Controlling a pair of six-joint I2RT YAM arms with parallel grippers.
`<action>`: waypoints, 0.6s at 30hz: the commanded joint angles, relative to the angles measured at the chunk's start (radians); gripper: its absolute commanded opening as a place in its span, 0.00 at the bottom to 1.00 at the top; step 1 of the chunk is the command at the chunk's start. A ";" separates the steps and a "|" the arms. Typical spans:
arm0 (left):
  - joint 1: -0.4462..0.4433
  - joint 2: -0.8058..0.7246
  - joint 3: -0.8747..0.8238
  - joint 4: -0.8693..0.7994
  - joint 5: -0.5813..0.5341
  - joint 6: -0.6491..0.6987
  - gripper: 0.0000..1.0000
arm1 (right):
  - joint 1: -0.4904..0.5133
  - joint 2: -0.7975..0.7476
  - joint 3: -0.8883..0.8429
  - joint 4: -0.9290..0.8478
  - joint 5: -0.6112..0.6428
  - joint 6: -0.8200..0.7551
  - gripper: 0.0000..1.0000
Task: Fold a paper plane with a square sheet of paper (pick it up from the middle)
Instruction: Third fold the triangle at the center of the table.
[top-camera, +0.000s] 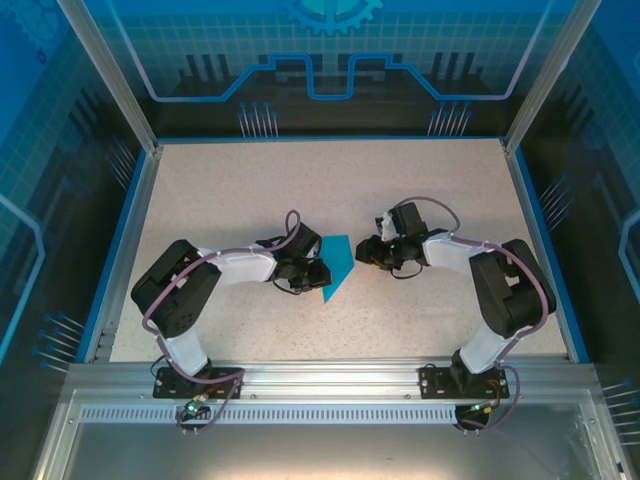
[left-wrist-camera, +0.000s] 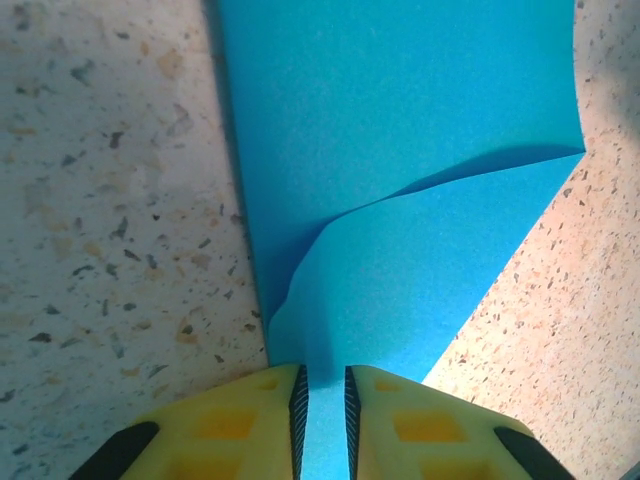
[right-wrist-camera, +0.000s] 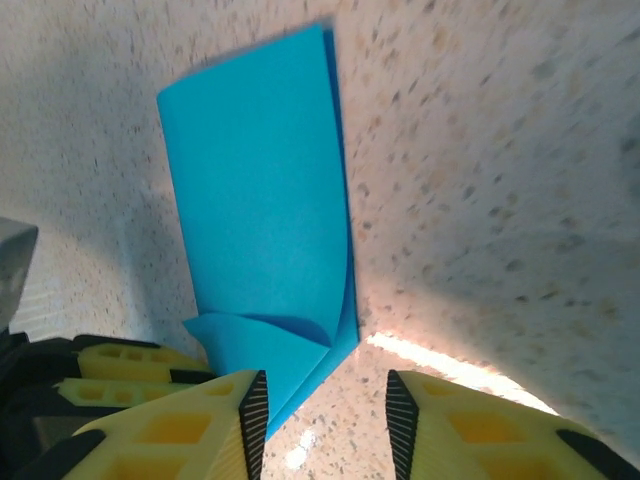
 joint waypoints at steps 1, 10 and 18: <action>0.002 -0.024 -0.026 -0.025 -0.025 -0.009 0.24 | 0.031 0.038 -0.010 0.008 -0.046 0.023 0.40; 0.004 -0.014 -0.033 -0.024 -0.032 -0.016 0.24 | 0.072 0.102 0.036 0.010 -0.062 0.034 0.41; 0.004 -0.017 -0.035 -0.023 -0.032 -0.013 0.24 | 0.085 0.130 0.043 0.033 -0.080 0.053 0.36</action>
